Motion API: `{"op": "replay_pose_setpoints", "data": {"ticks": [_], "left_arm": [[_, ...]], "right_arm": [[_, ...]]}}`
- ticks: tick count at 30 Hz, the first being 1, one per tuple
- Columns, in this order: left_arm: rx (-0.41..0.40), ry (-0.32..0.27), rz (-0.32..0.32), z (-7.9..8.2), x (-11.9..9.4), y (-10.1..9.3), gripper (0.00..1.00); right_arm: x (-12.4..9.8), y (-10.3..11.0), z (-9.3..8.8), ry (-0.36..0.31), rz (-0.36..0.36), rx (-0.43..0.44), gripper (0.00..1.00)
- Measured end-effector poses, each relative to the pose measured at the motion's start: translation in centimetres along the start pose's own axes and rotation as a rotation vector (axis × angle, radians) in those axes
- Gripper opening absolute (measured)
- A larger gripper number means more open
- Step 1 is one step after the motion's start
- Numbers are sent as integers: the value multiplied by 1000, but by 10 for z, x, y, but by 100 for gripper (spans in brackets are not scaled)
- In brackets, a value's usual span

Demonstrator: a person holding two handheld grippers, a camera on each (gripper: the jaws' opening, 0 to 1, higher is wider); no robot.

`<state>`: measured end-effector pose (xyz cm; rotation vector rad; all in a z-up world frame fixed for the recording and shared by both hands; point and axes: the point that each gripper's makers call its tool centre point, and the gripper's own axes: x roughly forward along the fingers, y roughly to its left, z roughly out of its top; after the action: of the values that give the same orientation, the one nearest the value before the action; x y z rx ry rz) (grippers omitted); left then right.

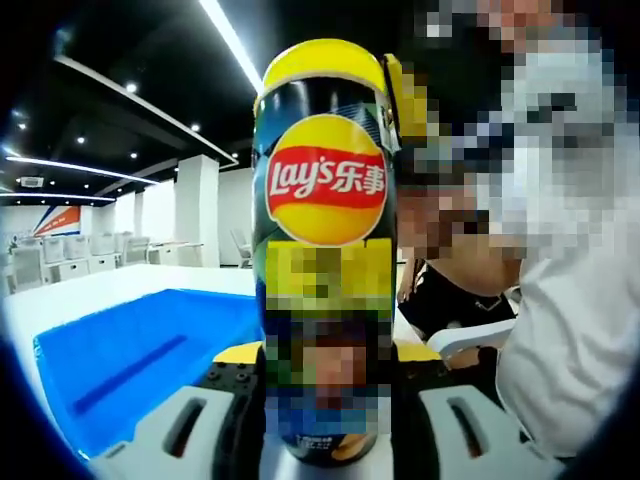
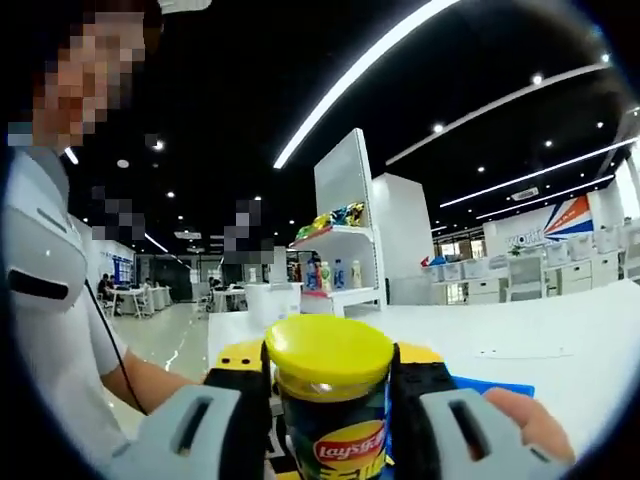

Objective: Open the lid of the chip container on the table, take out the chips, place them into the box in front of the container, and close the lid

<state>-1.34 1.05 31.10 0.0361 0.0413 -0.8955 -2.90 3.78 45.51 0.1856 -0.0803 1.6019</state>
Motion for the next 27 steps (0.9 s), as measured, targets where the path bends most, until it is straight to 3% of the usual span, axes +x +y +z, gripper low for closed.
{"op": "replay_pose_setpoints", "data": {"ticks": [6,9,14,17,21,25,27], "left_arm": [[-1,-4,1,0,0,0,48],[-3,-8,2,0,0,1,48],[-5,-11,7,0,0,1,48],[-4,-10,10,0,0,1,48],[-6,-10,10,0,0,1,48],[-5,-6,10,0,0,1,48],[-6,-5,11,-1,0,1,48]], "right_arm": [[-23,-23,22,-48,-49,-52,42],[-43,-51,19,-21,-160,-109,42],[-89,-88,12,-17,-284,-106,42],[-123,-116,-18,100,-419,-175,43],[-156,-142,-55,203,-532,-139,43],[-172,-151,-80,233,-561,-109,43],[-182,-159,-96,286,-603,-115,43]]}}
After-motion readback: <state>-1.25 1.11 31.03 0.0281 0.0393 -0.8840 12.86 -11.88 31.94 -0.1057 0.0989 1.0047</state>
